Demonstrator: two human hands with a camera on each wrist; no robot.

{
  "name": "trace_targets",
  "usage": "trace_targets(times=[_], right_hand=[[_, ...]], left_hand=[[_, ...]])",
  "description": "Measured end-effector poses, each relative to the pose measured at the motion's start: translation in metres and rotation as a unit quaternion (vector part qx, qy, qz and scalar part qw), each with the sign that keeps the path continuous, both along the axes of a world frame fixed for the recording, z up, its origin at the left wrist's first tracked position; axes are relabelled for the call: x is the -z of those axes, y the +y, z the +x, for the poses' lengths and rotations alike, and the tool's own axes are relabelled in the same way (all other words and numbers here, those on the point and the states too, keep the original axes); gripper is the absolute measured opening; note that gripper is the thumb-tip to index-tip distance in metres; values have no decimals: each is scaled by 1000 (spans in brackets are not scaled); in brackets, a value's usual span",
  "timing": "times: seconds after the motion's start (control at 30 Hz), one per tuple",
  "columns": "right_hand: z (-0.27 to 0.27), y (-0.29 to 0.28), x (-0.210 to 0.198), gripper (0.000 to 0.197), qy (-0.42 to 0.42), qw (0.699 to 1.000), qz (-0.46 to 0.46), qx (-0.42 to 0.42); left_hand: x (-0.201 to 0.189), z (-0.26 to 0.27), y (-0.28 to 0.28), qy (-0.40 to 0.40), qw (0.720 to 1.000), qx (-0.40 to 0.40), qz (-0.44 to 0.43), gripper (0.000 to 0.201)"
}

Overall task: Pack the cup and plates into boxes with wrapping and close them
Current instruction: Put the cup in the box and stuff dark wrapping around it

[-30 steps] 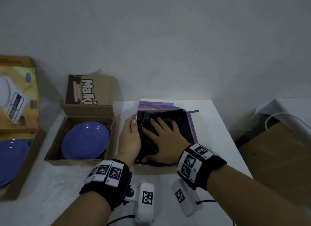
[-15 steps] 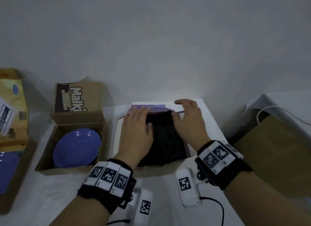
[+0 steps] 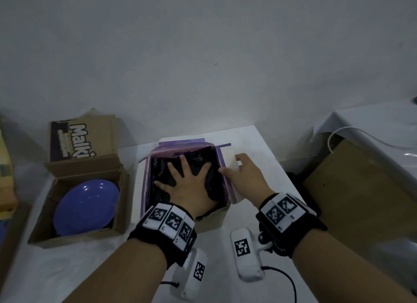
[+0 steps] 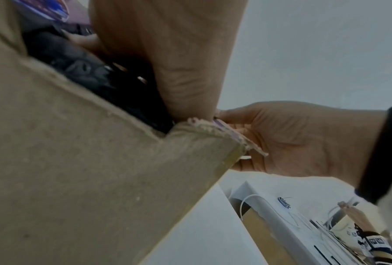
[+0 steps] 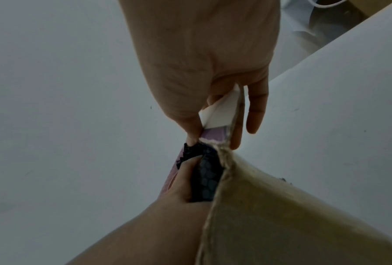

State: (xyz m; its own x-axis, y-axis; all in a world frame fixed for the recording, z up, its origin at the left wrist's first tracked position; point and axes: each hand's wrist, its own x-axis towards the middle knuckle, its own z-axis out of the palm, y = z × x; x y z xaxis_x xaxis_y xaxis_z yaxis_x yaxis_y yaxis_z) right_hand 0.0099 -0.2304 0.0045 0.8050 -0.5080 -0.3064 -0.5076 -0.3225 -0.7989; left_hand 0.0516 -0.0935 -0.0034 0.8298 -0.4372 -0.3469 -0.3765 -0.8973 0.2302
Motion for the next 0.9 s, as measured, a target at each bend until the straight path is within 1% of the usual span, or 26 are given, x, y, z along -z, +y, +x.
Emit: trace_targets(times=[0.1,0.17,0.27,0.37,0.47,0.53,0.57,0.63,0.67,0.7,0.73,0.77,0.8,0.83,0.9], right_hand=[[-3,0,-1,52,-1,1000,-13,-5],[-4,0,-2,53,-3,1000,-18,-7],[-2,0,-2,53,0,1000,-24,-12],[-1,-1,-2,53,7,999,-27,-15],[-2,-1,-3,53,11,999,-26,-19],[-1,-1,-3,53,11,999,-35,-24],[-1,-1,-3,53,11,999,-40,-26],[-1,-1,-2,53,9,999,-42,-26],[0,-1,-1,53,7,999,-43,-25],[0,-1,0,52,4,999,-43,-23],[0,-1,1,51,1,999,-41,-22],[0,-1,2,51,-1,999,-35,-21],[0,-1,3,51,-3,999,-27,-19],[0,-1,4,52,-4,1000,-19,-18],[1,-1,5,53,-4,1000,-10,-18]], left_hand=[[-1,0,0,-10,1000,-3,-14,96],[-2,2,1,-14,1000,2,-12,101],[-6,6,-2,-22,999,19,21,104],[-11,13,-11,-10,998,29,61,92],[-12,15,-19,-3,998,11,61,77],[-10,14,-19,-4,999,7,39,74],[-8,14,-17,-1,1000,13,25,77],[-8,17,-6,24,999,24,-7,89],[-9,20,0,39,998,16,-36,95],[-12,23,6,48,996,-9,-78,96],[-13,25,11,42,989,-48,-132,92],[-13,27,15,21,979,-94,-182,85],[-11,27,18,-3,969,-130,-209,80],[-8,25,19,-19,966,-151,-207,77],[2,20,20,-13,969,-167,-180,80]])
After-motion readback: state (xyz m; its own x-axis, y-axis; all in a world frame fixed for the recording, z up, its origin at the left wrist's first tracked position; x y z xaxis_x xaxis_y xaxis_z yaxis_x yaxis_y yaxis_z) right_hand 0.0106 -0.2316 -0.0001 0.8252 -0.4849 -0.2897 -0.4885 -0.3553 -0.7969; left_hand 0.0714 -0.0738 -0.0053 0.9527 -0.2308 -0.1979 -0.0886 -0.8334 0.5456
